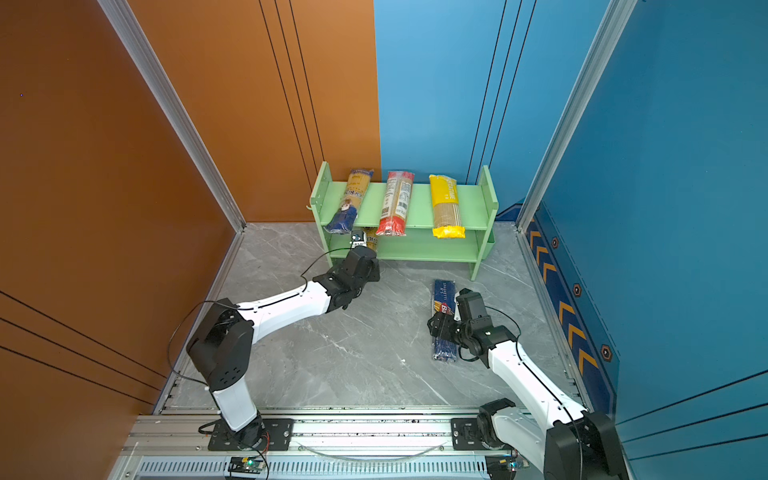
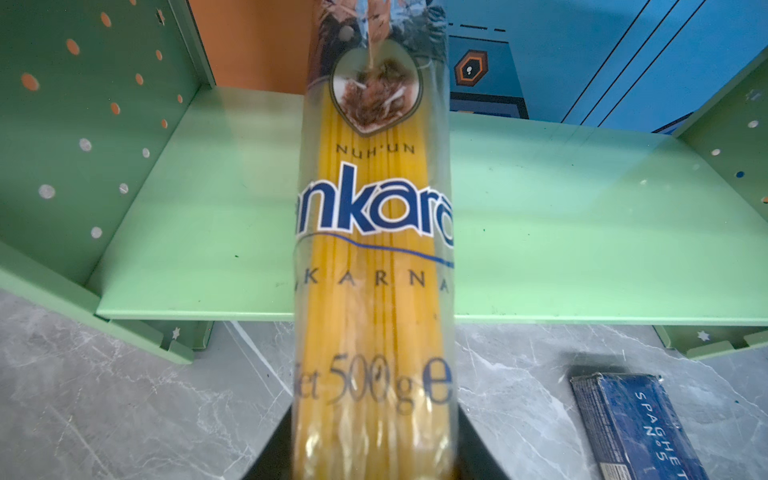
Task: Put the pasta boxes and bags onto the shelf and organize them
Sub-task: 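Push the upright Ankara bag with the left gripper onto the lower shelf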
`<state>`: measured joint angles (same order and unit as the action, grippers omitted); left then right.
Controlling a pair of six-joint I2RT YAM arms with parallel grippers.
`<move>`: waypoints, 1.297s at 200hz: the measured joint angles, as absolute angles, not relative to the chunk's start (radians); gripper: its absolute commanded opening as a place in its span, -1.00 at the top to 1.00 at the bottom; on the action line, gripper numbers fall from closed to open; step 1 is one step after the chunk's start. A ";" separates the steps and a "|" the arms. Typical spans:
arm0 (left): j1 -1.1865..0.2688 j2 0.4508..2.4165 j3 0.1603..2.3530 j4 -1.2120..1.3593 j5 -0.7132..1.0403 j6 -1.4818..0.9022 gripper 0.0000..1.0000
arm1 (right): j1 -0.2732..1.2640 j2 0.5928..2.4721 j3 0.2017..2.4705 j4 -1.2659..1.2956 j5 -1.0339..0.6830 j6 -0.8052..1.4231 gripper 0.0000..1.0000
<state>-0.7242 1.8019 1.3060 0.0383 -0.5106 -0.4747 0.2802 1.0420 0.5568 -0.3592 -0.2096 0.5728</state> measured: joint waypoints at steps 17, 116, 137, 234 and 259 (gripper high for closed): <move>-0.721 1.803 1.306 0.039 -0.510 -0.475 1.00 | 0.280 1.042 0.557 -0.359 -0.210 0.573 -0.70; -0.720 1.825 1.324 0.042 -0.510 -0.479 1.00 | 0.276 1.042 0.557 -0.359 -0.210 0.573 -0.70; -0.720 1.830 1.325 0.042 -0.510 -0.479 1.00 | 0.274 1.042 0.557 -0.359 -0.210 0.573 -0.70; -0.720 1.861 1.357 0.051 -0.511 -0.479 1.00 | 0.271 1.042 0.557 -0.359 -0.210 0.572 -0.70; -0.720 1.872 1.358 0.051 -0.511 -0.487 1.00 | 0.268 1.042 0.557 -0.359 -0.210 0.572 -0.70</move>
<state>-0.7197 1.8721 1.3579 0.0505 -0.5114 -0.4866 0.2680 1.0424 0.5568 -0.3592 -0.2100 0.5724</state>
